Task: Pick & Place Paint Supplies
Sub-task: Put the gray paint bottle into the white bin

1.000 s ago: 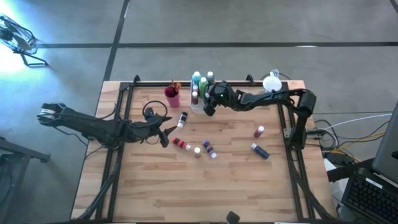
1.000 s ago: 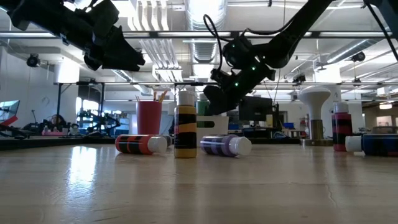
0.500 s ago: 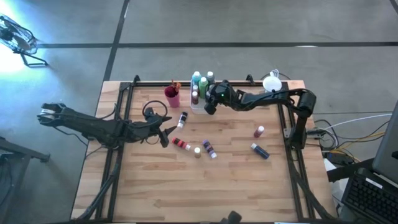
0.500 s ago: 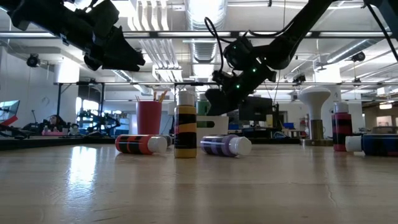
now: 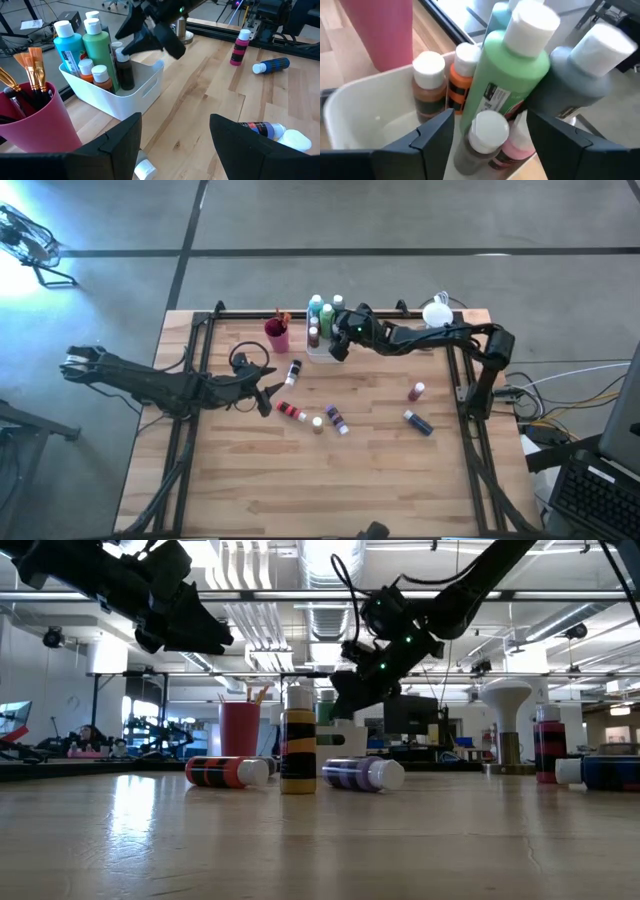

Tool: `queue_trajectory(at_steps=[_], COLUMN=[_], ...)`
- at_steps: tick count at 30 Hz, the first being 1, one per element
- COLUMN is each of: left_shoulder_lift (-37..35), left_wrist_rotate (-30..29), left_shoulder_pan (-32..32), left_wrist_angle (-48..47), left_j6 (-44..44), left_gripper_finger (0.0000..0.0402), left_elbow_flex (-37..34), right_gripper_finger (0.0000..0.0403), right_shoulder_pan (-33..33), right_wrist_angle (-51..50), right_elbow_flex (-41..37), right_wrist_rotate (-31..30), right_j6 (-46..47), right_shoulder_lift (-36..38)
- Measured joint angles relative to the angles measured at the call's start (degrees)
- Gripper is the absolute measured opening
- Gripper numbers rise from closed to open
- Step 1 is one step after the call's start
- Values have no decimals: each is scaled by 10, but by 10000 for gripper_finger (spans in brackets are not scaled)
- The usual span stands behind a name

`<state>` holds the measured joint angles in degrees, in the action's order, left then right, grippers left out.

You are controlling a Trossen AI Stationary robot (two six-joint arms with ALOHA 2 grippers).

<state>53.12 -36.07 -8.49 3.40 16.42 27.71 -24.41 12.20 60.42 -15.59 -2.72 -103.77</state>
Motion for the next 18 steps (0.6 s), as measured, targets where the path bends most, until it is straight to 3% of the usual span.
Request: queue_trajectory(at_steps=[10, 18], left_shoulder_lift=[0, 0], left_wrist_rotate=[0, 0], left_shoulder_pan=[1, 3], left_wrist_angle=[0, 0], left_j6=[-1, -2], left_gripper_finger=[239, 239], left_elbow_flex=[0, 7], right_gripper_finger=[197, 167], right_shoulder_pan=[45, 128], right_wrist_angle=[-93, -171], right_elbow_flex=[0, -8], right_wrist_rotate=[0, 0], right_j6=[-61, -69], right_shoulder_lift=[116, 208])
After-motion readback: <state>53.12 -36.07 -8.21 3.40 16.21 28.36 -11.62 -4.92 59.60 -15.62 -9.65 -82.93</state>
